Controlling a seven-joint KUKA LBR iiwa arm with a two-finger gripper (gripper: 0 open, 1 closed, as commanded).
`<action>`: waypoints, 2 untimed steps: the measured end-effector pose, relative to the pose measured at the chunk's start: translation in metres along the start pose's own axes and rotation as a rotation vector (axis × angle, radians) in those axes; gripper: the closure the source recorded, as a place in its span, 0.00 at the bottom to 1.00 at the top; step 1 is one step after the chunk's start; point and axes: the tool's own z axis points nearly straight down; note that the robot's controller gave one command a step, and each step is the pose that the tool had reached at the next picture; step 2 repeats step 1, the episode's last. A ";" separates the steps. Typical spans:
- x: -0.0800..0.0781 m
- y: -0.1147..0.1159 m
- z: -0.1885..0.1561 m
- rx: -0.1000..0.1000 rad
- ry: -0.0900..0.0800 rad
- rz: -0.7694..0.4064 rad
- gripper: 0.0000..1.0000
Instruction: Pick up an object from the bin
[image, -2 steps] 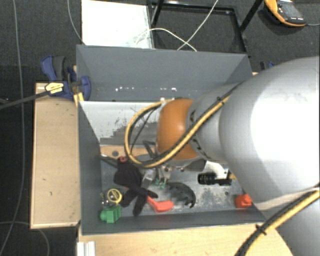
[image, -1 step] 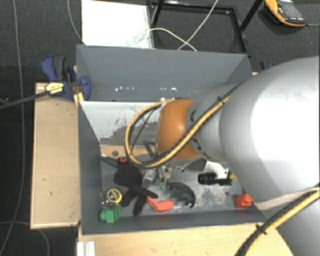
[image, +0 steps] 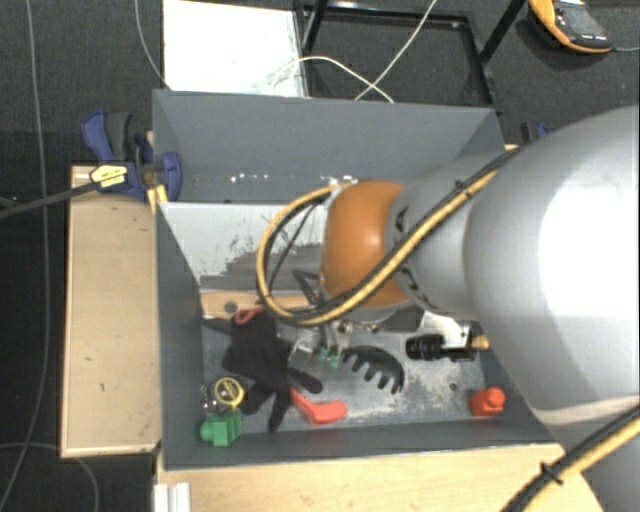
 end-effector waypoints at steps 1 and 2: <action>0.000 0.000 -0.033 0.001 0.001 -0.004 1.00; 0.000 0.000 -0.033 0.001 0.001 -0.004 1.00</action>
Offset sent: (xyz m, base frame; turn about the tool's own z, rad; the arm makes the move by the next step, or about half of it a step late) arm 0.0002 0.0000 0.0386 -0.0024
